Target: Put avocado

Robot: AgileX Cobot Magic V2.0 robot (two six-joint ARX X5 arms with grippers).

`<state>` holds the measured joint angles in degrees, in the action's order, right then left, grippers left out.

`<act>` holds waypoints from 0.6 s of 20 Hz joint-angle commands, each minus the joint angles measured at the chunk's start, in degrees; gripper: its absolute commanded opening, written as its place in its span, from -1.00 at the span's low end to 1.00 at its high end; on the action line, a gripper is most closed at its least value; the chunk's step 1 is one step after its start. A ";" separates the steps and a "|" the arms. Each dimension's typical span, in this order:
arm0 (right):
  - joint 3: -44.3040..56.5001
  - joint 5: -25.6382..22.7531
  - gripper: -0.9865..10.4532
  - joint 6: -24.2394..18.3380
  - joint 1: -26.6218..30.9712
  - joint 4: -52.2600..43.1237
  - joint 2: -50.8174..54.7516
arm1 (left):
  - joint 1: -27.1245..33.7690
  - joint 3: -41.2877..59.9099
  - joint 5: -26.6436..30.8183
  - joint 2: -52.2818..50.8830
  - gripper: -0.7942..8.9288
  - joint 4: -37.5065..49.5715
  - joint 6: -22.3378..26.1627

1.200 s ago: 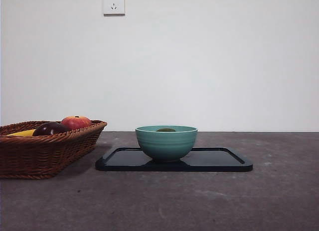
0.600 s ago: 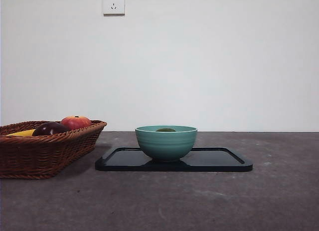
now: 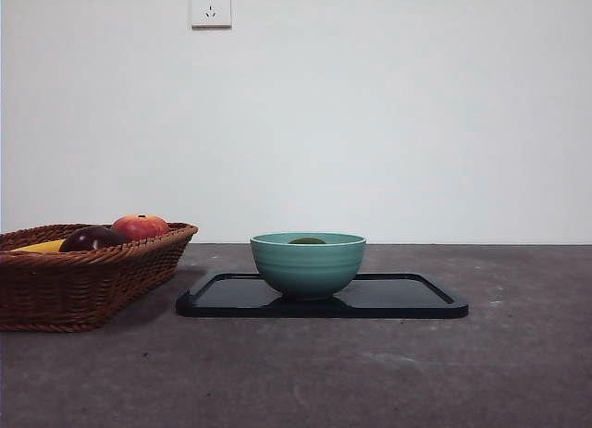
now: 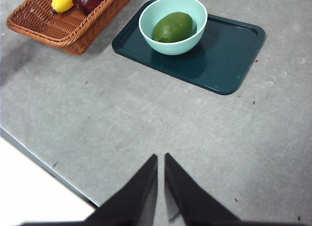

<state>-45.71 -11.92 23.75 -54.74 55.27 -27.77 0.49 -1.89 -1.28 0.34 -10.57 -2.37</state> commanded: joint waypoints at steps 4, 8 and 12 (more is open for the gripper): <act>-0.57 -0.11 -0.79 -0.61 -0.63 -0.48 -0.15 | -0.20 1.27 -0.83 -0.15 -0.79 -0.42 3.06; -0.57 -0.11 -0.79 -0.61 -0.63 -0.48 -0.15 | -0.20 1.27 -0.68 -0.15 -0.79 -0.15 2.97; -0.57 -0.11 -0.79 -0.61 -0.63 -0.48 -0.15 | -0.20 1.25 -0.68 -0.15 -0.79 -0.15 2.97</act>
<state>-45.71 -11.94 23.75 -54.74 55.24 -27.77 0.30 -1.85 -1.74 0.30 -10.33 -0.30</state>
